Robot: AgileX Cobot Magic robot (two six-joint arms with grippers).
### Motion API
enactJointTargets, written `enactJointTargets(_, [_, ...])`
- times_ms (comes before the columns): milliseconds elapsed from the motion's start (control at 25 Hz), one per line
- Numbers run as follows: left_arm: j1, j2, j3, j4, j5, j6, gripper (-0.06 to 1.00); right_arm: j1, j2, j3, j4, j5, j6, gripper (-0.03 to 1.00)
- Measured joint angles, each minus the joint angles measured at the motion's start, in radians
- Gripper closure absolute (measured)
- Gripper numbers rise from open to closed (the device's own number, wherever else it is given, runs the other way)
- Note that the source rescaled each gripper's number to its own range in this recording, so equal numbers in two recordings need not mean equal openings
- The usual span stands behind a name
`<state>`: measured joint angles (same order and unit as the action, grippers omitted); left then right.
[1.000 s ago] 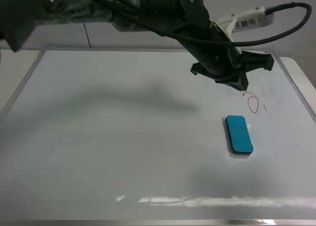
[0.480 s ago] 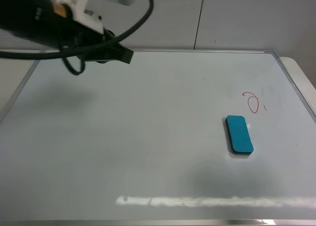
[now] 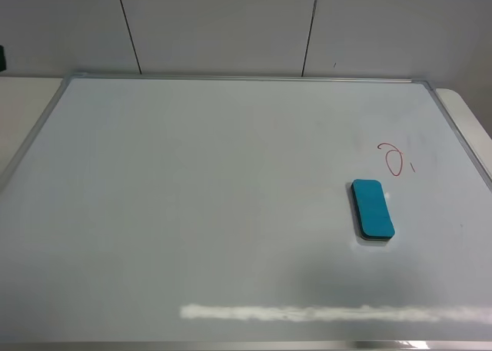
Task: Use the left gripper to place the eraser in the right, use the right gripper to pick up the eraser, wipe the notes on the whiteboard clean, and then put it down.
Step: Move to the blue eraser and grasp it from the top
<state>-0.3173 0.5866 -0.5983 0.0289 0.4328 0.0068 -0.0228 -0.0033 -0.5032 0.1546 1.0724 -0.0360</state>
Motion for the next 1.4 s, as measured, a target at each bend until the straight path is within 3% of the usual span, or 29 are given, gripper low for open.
enactJointTargets(80, [0.051, -0.086, 0.0, 0.024, 0.068, -0.063, 0.06, 0.0, 0.0, 0.0, 0.0, 0.0, 0.0, -0.03])
enactJointTargets(160, [0.108, -0.176, 0.0, 0.047, 0.136, -0.114, -0.01, 0.0, 0.0, 0.0, 0.0, 0.0, 0.0, -0.03])
enactJointTargets(360, [0.195, -0.358, 0.0, 0.058, 0.311, -0.132, -0.05, 0.0, 0.0, 0.0, 0.0, 0.0, 0.0, -0.03])
enactJointTargets(800, [0.201, -0.575, 0.0, 0.058, 0.684, -0.087, -0.05, 0.0, 0.0, 0.0, 0.0, 0.0, 0.0, -0.03])
enactJointTargets(1120, [0.201, -0.593, 0.047, 0.058, 0.716, -0.033, -0.05, 0.0, 0.0, 0.0, 0.0, 0.0, 0.0, -0.03])
enactJointTargets(1400, [0.201, -0.593, 0.092, 0.058, 0.63, -0.03, -0.05, 0.0, 0.0, 0.0, 0.0, 0.0, 0.0, -0.03])
